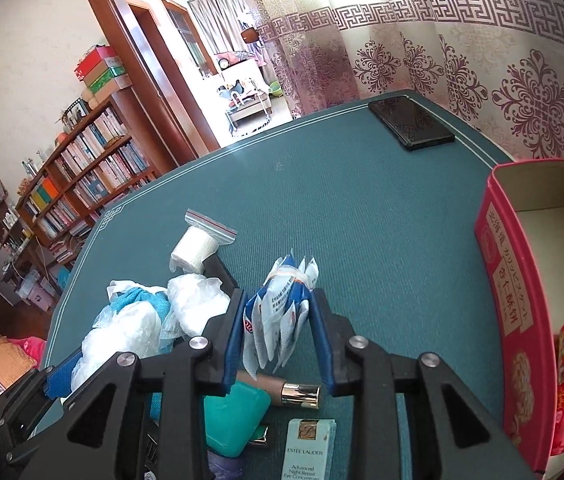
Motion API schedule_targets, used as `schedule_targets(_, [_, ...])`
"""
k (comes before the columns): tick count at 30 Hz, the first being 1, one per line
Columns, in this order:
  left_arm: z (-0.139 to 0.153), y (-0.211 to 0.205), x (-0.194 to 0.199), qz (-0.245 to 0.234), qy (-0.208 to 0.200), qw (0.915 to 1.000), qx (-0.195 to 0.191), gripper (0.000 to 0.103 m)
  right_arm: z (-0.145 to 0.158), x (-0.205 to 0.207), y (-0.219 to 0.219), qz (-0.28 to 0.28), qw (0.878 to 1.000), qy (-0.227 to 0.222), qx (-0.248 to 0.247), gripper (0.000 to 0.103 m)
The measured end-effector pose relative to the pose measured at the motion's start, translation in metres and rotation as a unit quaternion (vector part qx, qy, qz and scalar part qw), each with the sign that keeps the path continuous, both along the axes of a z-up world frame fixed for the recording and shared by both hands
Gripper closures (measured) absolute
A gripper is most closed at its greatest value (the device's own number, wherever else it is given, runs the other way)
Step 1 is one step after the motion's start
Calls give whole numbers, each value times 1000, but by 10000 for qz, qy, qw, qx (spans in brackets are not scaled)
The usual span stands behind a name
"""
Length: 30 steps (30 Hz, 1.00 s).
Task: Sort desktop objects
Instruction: 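Carry the plastic bundle and white packets into the red tin box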
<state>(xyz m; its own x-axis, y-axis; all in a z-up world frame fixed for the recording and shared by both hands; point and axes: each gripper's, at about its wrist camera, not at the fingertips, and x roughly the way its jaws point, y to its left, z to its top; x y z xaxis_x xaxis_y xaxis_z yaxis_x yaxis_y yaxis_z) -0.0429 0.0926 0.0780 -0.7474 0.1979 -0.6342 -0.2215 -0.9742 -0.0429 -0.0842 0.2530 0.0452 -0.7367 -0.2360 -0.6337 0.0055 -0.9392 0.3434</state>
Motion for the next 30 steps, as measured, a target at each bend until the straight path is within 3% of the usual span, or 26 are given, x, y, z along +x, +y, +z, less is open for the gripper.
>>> schedule_targets(16, [16, 5, 12, -75, 181, 9998, 88, 65, 16, 41, 23, -285, 9988, 369, -158, 70])
schedule_targets(30, [34, 51, 24, -612, 177, 9980, 44, 65, 31, 78, 73, -693, 9962, 487, 224, 70])
